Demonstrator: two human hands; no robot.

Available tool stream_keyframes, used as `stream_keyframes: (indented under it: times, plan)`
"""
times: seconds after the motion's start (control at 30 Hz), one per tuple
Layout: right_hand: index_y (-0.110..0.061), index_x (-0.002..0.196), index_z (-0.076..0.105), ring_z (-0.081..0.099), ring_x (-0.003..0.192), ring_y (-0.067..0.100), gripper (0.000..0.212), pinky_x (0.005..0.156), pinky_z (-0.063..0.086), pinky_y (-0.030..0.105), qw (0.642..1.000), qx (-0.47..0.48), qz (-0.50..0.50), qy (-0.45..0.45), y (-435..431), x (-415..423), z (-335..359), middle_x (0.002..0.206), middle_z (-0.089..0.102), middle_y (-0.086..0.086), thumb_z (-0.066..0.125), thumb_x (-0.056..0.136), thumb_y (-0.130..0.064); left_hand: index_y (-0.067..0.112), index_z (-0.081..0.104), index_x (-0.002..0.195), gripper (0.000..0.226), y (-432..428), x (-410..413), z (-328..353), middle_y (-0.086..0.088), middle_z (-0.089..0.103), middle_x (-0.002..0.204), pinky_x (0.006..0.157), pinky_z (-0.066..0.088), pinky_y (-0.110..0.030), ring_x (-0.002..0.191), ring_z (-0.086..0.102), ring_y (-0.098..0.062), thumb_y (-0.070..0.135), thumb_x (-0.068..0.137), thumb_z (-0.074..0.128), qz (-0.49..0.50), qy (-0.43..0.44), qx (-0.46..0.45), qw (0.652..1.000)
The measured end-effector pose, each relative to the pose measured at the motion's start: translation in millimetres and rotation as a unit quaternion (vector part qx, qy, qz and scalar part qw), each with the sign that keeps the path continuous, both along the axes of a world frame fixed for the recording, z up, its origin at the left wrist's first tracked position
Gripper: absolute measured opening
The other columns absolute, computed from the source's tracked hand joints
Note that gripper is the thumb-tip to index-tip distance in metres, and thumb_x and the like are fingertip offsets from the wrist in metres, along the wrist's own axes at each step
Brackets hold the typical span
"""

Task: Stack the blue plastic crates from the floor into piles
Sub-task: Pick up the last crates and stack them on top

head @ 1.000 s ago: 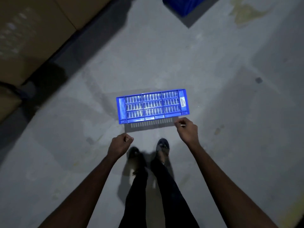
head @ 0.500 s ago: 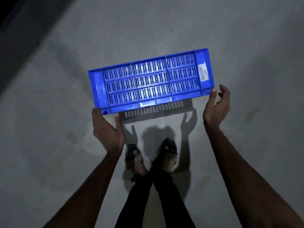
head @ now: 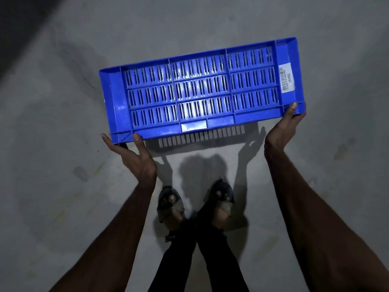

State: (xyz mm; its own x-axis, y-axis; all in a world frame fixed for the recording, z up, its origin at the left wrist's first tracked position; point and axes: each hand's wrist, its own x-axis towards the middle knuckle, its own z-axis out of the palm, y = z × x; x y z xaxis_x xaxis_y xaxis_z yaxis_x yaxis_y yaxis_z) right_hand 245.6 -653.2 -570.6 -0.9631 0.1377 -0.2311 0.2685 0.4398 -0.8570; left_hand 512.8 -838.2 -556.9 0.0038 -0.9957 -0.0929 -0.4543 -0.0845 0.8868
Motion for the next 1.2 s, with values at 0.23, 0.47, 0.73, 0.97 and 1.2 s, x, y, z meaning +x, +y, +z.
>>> stream_keyframes:
  times: [0.23, 0.47, 0.73, 0.97, 1.2]
  plan:
    - [-0.023, 0.136, 0.046, 0.059, 0.102, -0.013, 0.058, 0.083, 0.043, 0.011, 0.999, -0.019, 0.009, -0.035, -4.4, 5.9, 30.5, 0.12, 0.064, -0.014, 0.034, 0.098, -0.065, 0.009, 0.027, 0.153, 0.069, -20.6, -2.0, 9.7, 0.015, 0.061, 0.13, 0.104, 0.052, -0.041, 0.12, 0.061, -0.005, 0.049, 0.103, 0.051, -0.011, 0.001, -0.026, 1.0]
    - [-0.038, 0.132, 0.056, 0.057, 0.108, -0.001, 0.051, 0.086, 0.037, 0.004, 0.998, 0.043, 0.024, -0.036, -21.5, 0.0, 80.5, 0.115, 0.064, -0.027, 0.028, 0.1, -0.067, 0.021, 0.044, 0.146, 0.08, -75.4, -15.1, 54.9, 0.002, 0.069, 0.125, 0.095, 0.052, -0.028, 0.113, 0.066, -0.015, 0.078, 0.09, 0.044, 0.004, -0.057, -0.006, 0.998]
    - [-0.043, 0.128, 0.06, 0.054, 0.095, 0.01, 0.057, 0.085, 0.035, 0.014, 0.991, 0.106, 0.053, -0.063, -27.1, -15.9, 81.9, 0.089, 0.063, -0.02, 0.028, 0.095, -0.076, 0.033, 0.049, 0.139, 0.081, -122.6, -52.8, 62.3, -0.013, 0.067, 0.123, 0.103, 0.045, -0.037, 0.12, 0.059, -0.034, 0.089, 0.081, 0.042, -0.021, -0.186, 0.074, 0.979]
    - [-0.049, 0.138, 0.044, 0.057, 0.123, 0.033, 0.081, 0.107, 0.041, 0.044, 0.982, 0.14, 0.087, -0.093, -53.4, -47.8, 33.3, 0.132, 0.064, 0.006, 0.027, 0.074, -0.096, 0.015, 0.052, 0.133, 0.096, -170.1, -101.1, 12.7, -0.013, 0.066, 0.128, 0.101, 0.044, -0.041, 0.122, 0.058, -0.035, 0.092, 0.076, 0.044, -0.135, -0.25, 0.06, 0.957]
    - [-0.039, 0.133, 0.047, 0.057, 0.126, 0.023, 0.089, 0.109, 0.039, 0.047, 0.974, 0.152, 0.129, -0.111, -67.2, -58.9, -13.9, 0.137, 0.059, -0.007, 0.033, 0.069, -0.099, 0.011, 0.053, 0.134, 0.104, -177.7, -121.3, -38.3, -0.015, 0.061, 0.136, 0.107, 0.04, -0.041, 0.129, 0.053, -0.034, 0.094, 0.073, 0.045, -0.16, -0.282, 0.109, 0.94]
